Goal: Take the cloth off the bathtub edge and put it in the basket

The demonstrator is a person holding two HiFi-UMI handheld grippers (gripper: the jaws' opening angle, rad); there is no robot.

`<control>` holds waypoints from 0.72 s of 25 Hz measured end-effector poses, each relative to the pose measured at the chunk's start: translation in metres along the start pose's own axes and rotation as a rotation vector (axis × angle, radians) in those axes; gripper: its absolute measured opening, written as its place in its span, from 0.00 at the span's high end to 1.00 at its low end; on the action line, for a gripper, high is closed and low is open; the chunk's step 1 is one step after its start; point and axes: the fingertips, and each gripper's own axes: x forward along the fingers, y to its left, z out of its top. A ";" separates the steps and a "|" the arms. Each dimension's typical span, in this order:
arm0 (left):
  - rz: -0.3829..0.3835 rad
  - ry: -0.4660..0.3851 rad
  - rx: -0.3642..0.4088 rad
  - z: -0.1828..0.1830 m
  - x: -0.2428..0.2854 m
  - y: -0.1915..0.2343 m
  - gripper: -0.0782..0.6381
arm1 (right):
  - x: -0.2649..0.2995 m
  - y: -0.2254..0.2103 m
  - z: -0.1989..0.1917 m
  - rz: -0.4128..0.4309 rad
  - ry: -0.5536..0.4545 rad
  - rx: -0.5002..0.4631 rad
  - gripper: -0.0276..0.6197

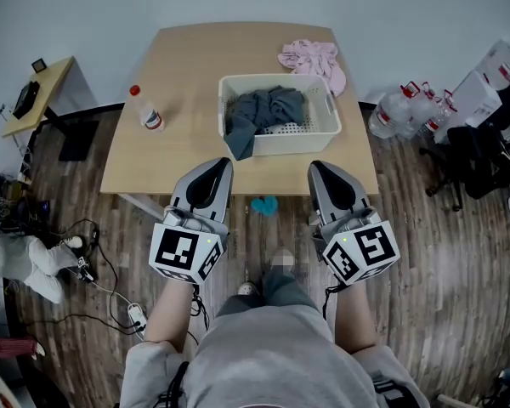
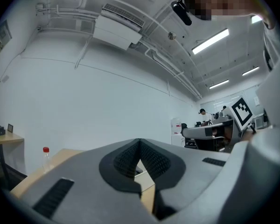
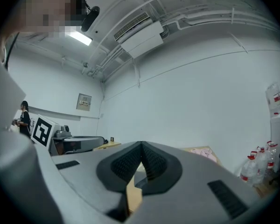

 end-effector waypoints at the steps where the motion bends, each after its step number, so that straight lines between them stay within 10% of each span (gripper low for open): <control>1: 0.000 0.001 -0.002 -0.001 -0.003 -0.001 0.87 | -0.002 0.003 0.000 0.000 0.000 -0.002 0.95; 18: 0.003 -0.007 -0.010 0.000 -0.022 -0.011 0.87 | -0.024 0.019 0.003 -0.016 -0.021 -0.031 0.95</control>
